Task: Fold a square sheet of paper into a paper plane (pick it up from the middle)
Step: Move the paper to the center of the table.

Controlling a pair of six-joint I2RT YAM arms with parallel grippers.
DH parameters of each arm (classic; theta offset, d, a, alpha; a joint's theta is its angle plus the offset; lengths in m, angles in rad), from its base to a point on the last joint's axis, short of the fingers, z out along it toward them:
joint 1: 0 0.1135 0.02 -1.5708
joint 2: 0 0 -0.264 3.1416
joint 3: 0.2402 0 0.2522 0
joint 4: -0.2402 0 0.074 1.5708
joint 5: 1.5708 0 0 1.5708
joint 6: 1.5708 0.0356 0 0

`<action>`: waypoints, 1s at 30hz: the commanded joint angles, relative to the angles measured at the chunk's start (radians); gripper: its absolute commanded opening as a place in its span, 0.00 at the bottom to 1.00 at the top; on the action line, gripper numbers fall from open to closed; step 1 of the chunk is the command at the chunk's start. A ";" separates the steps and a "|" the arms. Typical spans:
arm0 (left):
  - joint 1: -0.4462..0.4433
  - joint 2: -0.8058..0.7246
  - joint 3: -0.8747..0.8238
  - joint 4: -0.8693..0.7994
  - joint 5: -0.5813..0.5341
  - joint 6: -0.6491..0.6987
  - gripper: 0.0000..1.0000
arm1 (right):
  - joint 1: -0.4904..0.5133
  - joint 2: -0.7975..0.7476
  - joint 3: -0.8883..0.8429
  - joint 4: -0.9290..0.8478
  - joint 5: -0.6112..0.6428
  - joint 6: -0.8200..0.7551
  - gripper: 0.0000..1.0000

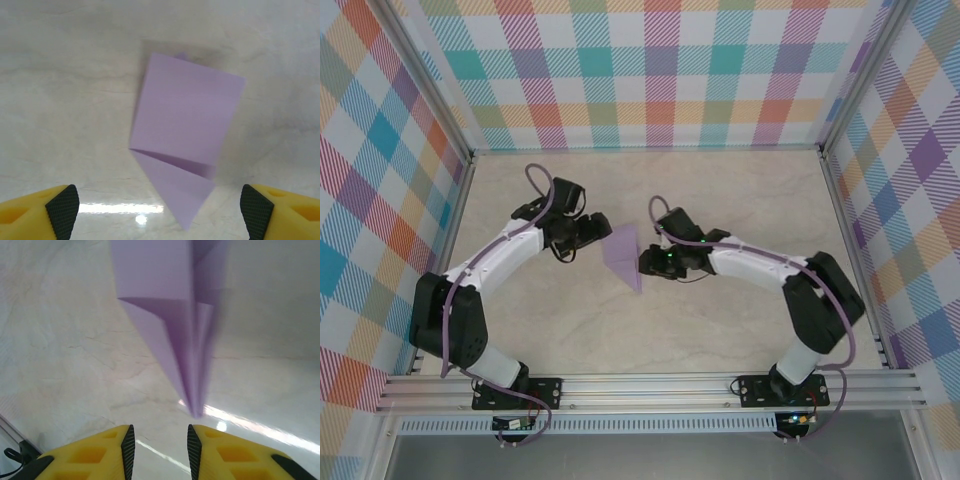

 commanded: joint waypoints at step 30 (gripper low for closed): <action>0.090 -0.059 -0.214 0.143 0.206 -0.066 0.93 | -0.062 0.239 0.078 -0.194 -0.143 -0.697 0.31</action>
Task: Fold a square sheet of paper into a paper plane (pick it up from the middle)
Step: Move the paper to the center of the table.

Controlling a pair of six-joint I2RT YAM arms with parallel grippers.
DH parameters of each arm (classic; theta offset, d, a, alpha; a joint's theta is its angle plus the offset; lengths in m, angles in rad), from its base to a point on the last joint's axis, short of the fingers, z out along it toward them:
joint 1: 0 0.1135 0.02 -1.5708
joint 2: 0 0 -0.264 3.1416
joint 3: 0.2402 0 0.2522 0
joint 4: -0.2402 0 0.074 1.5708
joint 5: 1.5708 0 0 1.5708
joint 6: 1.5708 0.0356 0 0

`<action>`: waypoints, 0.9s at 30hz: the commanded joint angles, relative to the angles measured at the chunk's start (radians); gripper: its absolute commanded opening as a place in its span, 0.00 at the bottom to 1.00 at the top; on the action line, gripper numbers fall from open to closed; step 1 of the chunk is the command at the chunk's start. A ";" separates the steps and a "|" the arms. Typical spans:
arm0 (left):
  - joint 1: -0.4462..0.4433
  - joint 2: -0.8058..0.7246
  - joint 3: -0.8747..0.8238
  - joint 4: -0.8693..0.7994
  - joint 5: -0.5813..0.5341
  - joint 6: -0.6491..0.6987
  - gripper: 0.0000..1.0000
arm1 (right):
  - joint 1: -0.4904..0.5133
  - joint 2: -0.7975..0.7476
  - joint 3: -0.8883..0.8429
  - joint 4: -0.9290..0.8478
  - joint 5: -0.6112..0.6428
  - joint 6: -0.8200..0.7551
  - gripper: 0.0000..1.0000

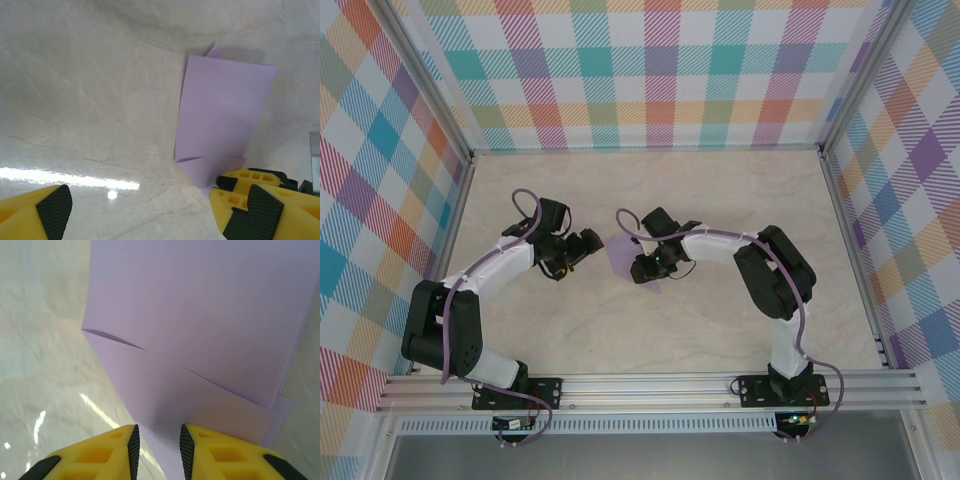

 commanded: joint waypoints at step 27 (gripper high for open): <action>-0.103 0.044 -0.112 0.246 0.125 -0.149 0.91 | -0.019 -0.129 -0.130 0.146 0.001 0.277 0.35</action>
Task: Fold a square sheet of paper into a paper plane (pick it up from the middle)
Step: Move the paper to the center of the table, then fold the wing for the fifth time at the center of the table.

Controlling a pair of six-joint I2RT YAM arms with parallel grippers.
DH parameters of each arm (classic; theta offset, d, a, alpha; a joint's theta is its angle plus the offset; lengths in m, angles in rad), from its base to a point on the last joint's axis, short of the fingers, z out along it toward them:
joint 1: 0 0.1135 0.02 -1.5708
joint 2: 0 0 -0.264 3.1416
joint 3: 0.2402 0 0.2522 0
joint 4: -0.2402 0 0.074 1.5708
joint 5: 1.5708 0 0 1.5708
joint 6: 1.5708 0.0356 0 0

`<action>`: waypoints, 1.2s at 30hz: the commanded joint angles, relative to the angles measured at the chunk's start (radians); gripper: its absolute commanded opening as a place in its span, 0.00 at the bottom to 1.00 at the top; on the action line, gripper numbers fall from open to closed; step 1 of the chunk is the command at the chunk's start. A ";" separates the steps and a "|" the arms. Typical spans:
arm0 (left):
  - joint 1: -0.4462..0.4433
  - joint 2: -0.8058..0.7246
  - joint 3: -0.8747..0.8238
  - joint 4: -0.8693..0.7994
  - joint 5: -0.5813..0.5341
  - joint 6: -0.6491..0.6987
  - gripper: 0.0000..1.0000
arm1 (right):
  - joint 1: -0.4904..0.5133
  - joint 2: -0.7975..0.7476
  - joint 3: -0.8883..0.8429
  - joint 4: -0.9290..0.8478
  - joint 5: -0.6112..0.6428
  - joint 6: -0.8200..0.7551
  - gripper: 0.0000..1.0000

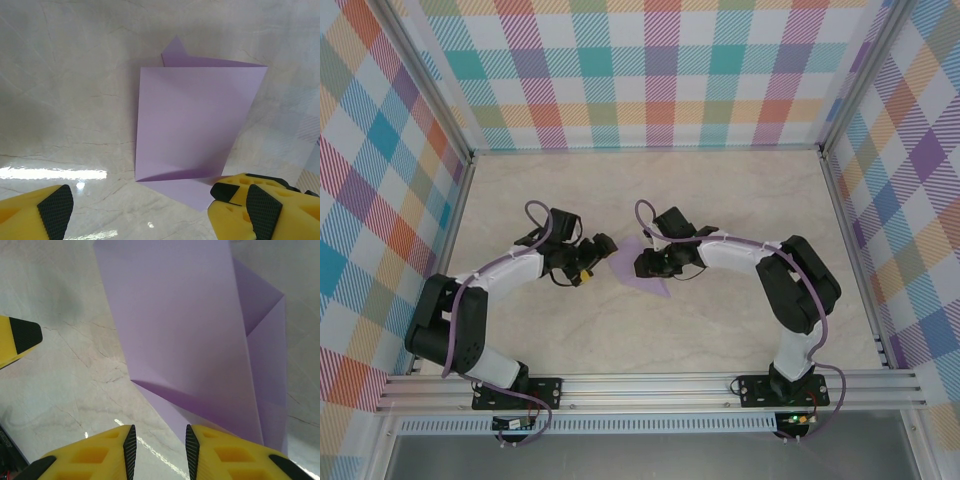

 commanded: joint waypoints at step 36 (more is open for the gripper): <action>-0.128 0.214 0.027 0.209 0.156 -0.160 0.44 | -0.250 0.090 -0.236 0.391 -0.388 0.220 0.30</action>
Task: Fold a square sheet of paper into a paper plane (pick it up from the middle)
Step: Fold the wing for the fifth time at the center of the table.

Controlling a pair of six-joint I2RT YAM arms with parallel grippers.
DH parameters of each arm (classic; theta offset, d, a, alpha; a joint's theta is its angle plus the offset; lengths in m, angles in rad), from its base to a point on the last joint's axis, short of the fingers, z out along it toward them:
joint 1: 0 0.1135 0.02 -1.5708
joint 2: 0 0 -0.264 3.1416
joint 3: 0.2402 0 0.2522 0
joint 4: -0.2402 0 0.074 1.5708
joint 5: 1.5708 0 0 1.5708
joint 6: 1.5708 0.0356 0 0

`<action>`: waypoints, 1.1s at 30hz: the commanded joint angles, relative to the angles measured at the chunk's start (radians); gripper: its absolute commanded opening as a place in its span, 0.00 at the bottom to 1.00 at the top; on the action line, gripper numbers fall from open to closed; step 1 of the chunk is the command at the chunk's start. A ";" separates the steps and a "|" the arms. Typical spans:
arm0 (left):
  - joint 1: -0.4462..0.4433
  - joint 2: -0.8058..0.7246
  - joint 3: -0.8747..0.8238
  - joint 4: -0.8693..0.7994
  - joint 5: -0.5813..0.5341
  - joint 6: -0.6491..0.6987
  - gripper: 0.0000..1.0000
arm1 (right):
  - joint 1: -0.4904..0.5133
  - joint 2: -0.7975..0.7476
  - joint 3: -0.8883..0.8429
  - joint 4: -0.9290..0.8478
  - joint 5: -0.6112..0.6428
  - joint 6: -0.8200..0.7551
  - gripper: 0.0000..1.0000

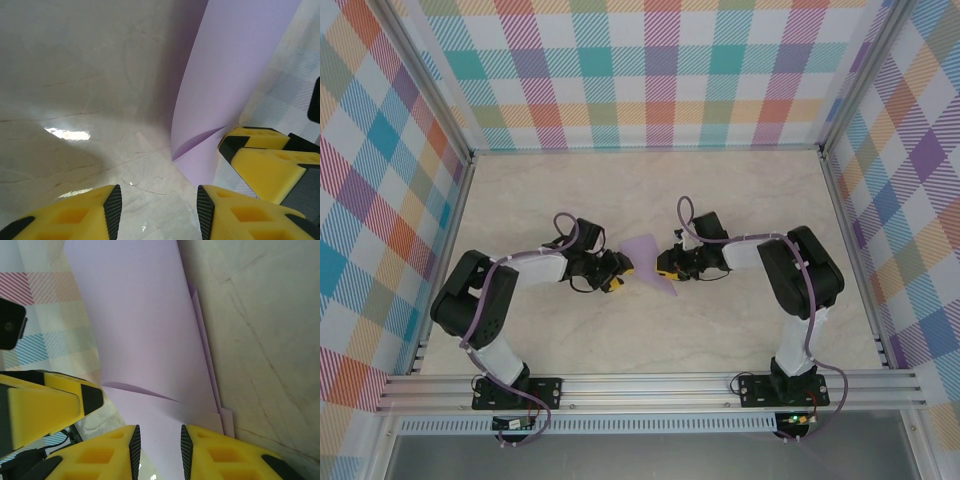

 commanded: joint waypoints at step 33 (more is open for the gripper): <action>-0.037 0.090 0.177 0.003 0.042 -0.050 0.00 | 0.136 -0.348 -0.109 -0.073 0.478 -0.434 0.61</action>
